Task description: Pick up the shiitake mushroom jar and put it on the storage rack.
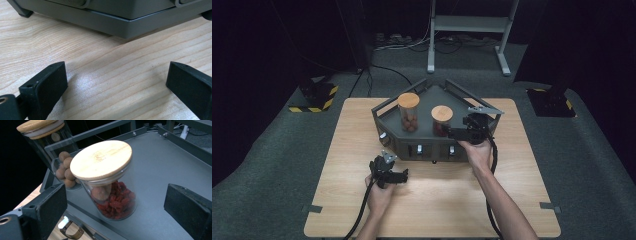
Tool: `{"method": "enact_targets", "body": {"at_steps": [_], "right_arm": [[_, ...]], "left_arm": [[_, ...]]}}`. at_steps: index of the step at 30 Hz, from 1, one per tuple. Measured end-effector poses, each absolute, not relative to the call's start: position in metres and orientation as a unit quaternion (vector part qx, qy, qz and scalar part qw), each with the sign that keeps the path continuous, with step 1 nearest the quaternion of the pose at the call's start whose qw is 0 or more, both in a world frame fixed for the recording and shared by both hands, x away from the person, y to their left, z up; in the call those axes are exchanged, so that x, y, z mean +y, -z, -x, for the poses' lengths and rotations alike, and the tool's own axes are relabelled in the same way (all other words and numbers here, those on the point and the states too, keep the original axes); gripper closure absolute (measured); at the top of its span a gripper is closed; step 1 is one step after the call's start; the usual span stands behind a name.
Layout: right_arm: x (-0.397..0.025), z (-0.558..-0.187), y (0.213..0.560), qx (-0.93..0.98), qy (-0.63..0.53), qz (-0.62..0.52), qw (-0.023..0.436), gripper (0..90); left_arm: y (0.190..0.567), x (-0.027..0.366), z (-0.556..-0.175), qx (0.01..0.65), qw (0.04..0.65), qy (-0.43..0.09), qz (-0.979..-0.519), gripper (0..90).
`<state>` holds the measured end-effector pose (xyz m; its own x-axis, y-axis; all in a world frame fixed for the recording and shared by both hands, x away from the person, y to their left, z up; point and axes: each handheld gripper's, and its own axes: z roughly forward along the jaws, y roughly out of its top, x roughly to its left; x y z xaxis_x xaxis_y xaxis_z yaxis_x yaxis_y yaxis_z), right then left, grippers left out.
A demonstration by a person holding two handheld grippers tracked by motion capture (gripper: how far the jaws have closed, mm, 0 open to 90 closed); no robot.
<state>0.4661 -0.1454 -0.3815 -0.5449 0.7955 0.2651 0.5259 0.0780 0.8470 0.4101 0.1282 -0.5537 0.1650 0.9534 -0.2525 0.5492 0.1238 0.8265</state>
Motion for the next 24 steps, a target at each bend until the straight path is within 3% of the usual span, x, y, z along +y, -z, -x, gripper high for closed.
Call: {"method": "enact_targets", "body": {"at_steps": [24], "right_arm": [[-0.166, -0.457, 0.377, 0.727, -0.485, -0.458, 0.162, 5.9]], "left_arm": [[0.554, 0.128, -0.41, 0.604, 0.444, -0.228, -0.621, 3.2]]}}
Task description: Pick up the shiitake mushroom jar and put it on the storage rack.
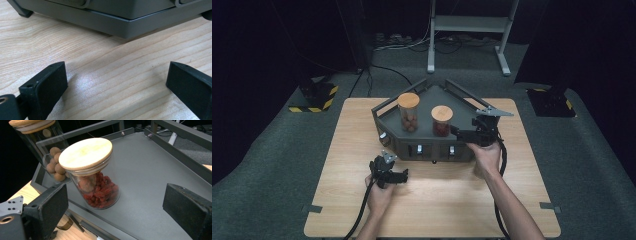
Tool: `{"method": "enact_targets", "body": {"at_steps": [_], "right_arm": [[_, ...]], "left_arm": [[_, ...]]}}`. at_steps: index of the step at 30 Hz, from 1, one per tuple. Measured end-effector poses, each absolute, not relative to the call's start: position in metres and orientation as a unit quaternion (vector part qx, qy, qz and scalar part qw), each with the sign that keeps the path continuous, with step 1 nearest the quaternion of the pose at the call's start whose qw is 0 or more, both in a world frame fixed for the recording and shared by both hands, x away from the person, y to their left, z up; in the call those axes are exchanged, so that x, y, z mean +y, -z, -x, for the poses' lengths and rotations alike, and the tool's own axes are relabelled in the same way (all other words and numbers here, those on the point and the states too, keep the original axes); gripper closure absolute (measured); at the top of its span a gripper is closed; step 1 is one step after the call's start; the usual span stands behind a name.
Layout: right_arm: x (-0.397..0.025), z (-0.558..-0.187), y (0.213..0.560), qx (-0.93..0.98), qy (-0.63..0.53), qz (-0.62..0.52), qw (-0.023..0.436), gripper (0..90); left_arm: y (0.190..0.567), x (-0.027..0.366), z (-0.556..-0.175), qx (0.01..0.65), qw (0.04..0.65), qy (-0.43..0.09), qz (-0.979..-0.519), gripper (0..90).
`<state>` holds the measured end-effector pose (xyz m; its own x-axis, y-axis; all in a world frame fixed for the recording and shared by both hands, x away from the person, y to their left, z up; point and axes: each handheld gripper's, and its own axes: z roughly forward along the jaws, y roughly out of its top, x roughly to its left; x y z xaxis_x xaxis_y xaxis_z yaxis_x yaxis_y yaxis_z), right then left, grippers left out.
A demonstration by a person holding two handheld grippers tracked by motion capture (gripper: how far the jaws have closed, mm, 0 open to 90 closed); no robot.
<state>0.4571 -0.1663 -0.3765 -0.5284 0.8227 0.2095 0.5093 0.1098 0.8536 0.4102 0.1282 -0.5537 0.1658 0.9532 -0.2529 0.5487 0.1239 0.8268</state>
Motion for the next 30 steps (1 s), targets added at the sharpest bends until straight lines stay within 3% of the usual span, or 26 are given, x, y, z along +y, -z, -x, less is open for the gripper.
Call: {"method": "enact_targets", "body": {"at_steps": [30], "right_arm": [[-0.192, -0.449, 0.376, 0.722, -0.484, -0.462, 0.177, 6.7]], "left_arm": [[0.554, 0.128, -0.41, 0.605, 0.443, -0.228, -0.621, 3.3]]}}
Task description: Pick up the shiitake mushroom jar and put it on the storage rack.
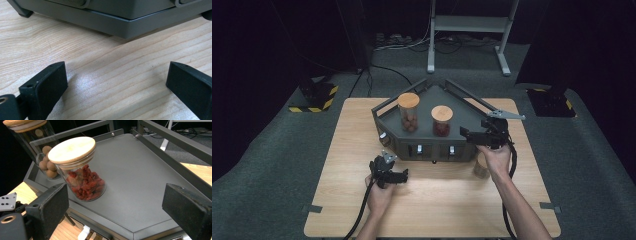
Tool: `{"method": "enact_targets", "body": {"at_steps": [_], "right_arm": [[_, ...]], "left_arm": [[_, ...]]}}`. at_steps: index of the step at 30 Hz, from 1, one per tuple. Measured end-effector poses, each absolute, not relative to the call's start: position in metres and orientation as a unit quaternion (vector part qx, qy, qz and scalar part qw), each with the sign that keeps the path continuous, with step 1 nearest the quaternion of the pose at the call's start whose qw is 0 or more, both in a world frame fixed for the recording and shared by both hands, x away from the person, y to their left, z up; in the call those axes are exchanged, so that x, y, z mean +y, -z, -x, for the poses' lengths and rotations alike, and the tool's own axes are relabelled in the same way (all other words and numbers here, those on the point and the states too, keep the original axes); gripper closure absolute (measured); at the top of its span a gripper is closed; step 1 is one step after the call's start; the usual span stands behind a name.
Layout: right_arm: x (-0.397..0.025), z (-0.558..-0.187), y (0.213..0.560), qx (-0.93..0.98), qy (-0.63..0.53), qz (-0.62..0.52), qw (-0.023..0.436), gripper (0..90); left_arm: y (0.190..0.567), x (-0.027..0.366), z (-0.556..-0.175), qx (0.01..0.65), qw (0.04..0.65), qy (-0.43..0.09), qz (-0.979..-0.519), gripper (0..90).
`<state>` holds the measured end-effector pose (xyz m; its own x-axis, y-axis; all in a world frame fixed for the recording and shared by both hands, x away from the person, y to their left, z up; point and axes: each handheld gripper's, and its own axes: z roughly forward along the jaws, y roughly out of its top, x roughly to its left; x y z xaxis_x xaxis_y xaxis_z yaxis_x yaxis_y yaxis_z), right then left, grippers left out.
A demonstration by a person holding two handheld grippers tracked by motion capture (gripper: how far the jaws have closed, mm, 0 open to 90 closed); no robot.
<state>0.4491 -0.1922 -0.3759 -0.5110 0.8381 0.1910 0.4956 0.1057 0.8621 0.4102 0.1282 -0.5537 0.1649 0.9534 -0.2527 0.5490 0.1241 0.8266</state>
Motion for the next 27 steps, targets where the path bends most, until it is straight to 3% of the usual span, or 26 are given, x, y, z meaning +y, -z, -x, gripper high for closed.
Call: {"method": "enact_targets", "body": {"at_steps": [27], "right_arm": [[-0.209, -0.441, 0.377, 0.721, -0.476, -0.468, 0.185, 7.4]], "left_arm": [[0.554, 0.129, -0.41, 0.603, 0.442, -0.229, -0.623, 3.2]]}}
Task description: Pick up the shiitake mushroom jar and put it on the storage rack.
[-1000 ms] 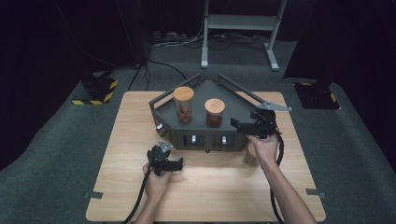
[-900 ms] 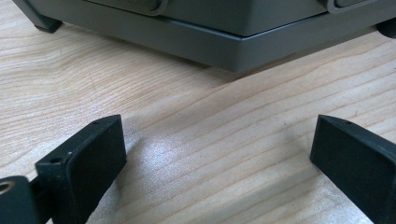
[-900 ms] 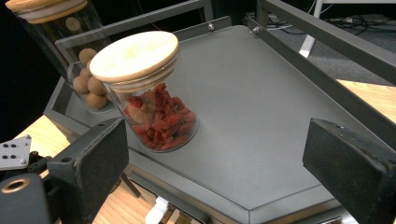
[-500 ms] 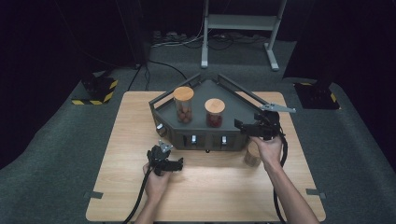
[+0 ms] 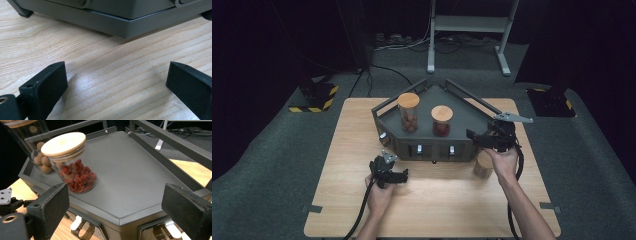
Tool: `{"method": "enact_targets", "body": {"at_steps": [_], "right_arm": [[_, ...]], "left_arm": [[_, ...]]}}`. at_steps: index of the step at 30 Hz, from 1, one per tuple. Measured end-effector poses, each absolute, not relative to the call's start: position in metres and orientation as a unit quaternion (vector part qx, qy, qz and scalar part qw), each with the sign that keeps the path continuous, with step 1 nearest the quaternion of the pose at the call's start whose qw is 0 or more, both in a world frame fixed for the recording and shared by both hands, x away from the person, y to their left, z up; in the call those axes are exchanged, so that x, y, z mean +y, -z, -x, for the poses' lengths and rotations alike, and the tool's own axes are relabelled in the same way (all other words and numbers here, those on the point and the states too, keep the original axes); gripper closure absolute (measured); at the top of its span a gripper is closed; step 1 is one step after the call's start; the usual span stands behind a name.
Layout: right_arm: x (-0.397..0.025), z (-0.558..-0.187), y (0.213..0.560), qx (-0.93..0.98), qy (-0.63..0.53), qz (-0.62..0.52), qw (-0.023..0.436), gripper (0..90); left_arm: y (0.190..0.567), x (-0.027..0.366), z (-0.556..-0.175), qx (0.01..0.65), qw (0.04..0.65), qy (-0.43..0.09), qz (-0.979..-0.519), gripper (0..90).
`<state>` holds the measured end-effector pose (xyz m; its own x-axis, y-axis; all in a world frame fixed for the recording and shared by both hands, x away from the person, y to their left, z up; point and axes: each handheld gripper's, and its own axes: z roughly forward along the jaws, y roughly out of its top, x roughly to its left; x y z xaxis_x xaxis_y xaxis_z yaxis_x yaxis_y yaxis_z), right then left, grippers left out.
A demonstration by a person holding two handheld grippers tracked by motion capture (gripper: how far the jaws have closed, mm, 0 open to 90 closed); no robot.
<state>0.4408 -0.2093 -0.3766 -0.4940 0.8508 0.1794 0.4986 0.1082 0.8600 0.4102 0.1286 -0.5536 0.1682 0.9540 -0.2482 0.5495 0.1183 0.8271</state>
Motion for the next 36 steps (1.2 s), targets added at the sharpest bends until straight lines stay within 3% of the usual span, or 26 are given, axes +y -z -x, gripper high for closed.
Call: {"method": "enact_targets", "body": {"at_steps": [36], "right_arm": [[-0.242, -0.421, 0.393, 0.71, -0.472, -0.48, 0.205, 7.8]], "left_arm": [[0.554, 0.128, -0.41, 0.603, 0.443, -0.228, -0.622, 3.3]]}}
